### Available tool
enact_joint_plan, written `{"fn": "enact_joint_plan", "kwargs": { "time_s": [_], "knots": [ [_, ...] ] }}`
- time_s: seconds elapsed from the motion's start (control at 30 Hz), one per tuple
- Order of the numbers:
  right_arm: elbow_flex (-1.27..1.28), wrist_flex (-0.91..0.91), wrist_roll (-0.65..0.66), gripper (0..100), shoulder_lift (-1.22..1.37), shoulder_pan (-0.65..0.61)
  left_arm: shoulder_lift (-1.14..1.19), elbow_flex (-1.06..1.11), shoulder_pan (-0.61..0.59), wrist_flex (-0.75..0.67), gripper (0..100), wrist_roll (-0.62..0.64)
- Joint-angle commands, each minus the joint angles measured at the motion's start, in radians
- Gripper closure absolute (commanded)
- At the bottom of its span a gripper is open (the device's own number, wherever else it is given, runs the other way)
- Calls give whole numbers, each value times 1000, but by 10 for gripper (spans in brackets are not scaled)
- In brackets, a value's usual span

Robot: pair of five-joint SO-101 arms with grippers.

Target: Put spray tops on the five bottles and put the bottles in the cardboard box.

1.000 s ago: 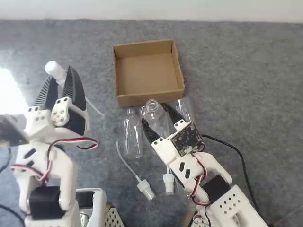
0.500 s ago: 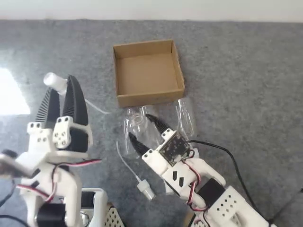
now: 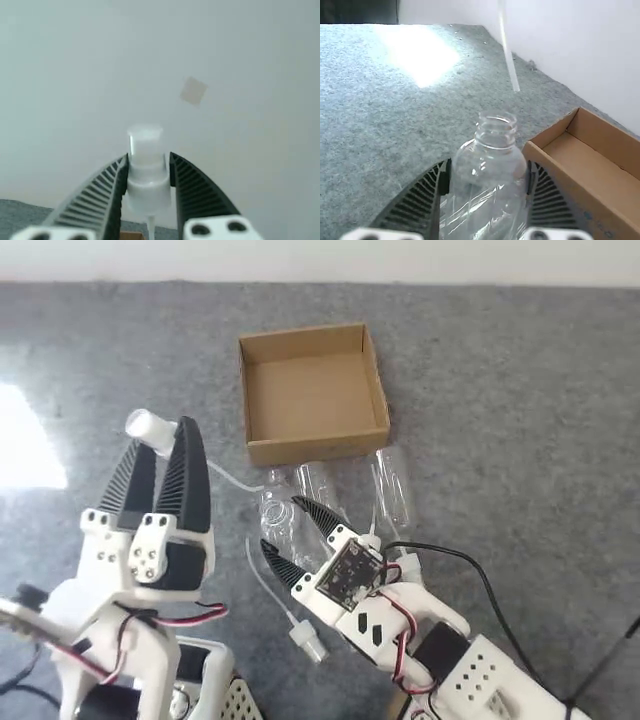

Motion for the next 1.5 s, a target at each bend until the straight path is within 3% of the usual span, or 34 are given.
{"fn": "enact_joint_plan", "kwargs": {
  "time_s": [0.0, 0.2, 1.47],
  "knots": [
    [-20, -27, 18, 890, -16, -5, -21, 12, 40, -9, 987, 8],
    [-11, -56, 20, 890, -16, -1, -60, 44, 84, -9, 987, -40],
    [-9, -61, 21, 890, -16, 2, -63, -84, 80, 68, 987, -81]
  ]
}}
